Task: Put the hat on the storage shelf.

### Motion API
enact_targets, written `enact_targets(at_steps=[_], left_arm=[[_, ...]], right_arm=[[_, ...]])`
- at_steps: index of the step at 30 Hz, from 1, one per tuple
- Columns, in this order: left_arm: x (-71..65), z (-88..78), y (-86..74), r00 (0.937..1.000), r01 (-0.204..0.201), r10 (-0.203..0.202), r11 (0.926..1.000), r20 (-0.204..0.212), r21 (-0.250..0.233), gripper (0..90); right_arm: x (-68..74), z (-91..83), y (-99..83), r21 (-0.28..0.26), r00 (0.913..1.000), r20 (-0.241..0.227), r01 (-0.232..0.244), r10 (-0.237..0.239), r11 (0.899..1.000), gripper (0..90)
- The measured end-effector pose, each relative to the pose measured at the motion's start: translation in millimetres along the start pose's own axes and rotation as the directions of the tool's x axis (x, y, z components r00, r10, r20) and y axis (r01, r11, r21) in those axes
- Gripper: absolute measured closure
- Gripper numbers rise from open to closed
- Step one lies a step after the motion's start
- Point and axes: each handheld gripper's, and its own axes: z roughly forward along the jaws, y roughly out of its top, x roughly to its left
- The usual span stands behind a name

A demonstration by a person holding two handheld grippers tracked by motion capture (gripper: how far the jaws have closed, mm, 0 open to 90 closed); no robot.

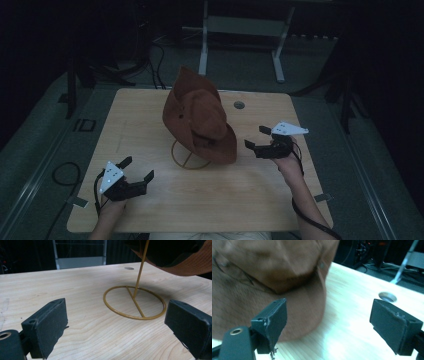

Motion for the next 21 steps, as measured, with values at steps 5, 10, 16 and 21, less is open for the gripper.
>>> enact_targets(at_steps=[5,10,16,21], left_arm=[[-0.1,0.9,-0.5,1.0,0.003,-0.003,1.0,0.0,0.002,5.3],[-0.2,0.5,-0.9,1.0,0.001,-0.001,1.0,0.001,0.005,5.3],[-0.1,0.8,-1.0,1.0,0.001,-0.001,1.0,-0.004,0.008,5.3],[0.5,0.3,-1.2,1.0,0.007,-0.007,1.0,-0.007,0.005,5.3]], right_arm=[[-5.0,-4.3,-20.8,0.006,0.9995,0.032,0.0,-0.001,1.0,14.4],[-8.7,-13.9,-39.8,-0.006,0.9978,0.066,-0.01,0.01,1.0,14.4],[-13.6,-29.8,-59.0,-0.014,0.9946,0.1,-0.028,0.029,1.0,14.3],[-16.5,-41.7,-75.8,0.011,0.9908,0.128,-0.047,0.045,0.999,14.2]])
